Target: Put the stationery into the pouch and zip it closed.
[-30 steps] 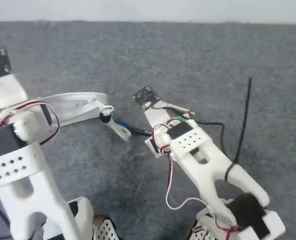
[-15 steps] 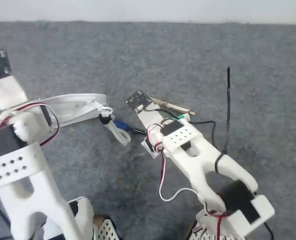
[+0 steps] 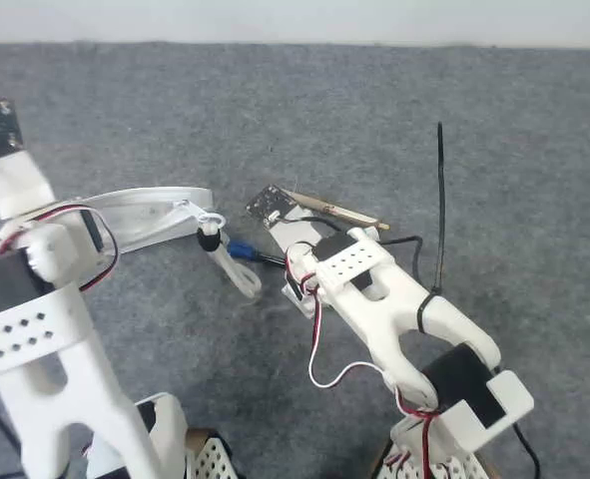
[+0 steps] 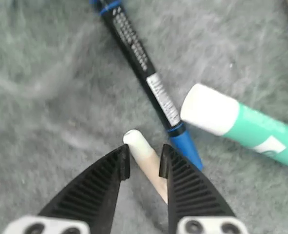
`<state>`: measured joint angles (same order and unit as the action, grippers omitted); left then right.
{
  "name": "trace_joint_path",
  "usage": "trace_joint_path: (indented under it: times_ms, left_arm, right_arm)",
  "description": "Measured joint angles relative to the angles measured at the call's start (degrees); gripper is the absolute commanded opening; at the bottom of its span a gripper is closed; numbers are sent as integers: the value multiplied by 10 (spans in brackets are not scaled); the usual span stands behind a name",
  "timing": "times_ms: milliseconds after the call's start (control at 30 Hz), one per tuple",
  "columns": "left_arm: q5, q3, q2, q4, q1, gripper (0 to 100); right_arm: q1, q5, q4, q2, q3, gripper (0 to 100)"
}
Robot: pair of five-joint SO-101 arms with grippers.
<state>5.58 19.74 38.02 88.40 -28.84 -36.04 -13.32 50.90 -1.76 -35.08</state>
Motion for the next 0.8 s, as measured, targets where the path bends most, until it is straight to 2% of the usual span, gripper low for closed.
trace_joint_path:
  times_ms: [267, 467, 667, 800]
  left_arm:
    - [0, 0, 0, 0, 0, 11]
    - [0, 0, 0, 0, 0, 11]
    - [0, 0, 0, 0, 0, 11]
    - [0, 0, 0, 0, 0, 11]
  right_arm:
    - [0, -15, 18, -2, 3, 87]
    - [5, -15, 57, -6, 1, 183]
    - [4, -15, 70, -10, 1, 106]
    - [11, -15, 69, -27, 11, 9]
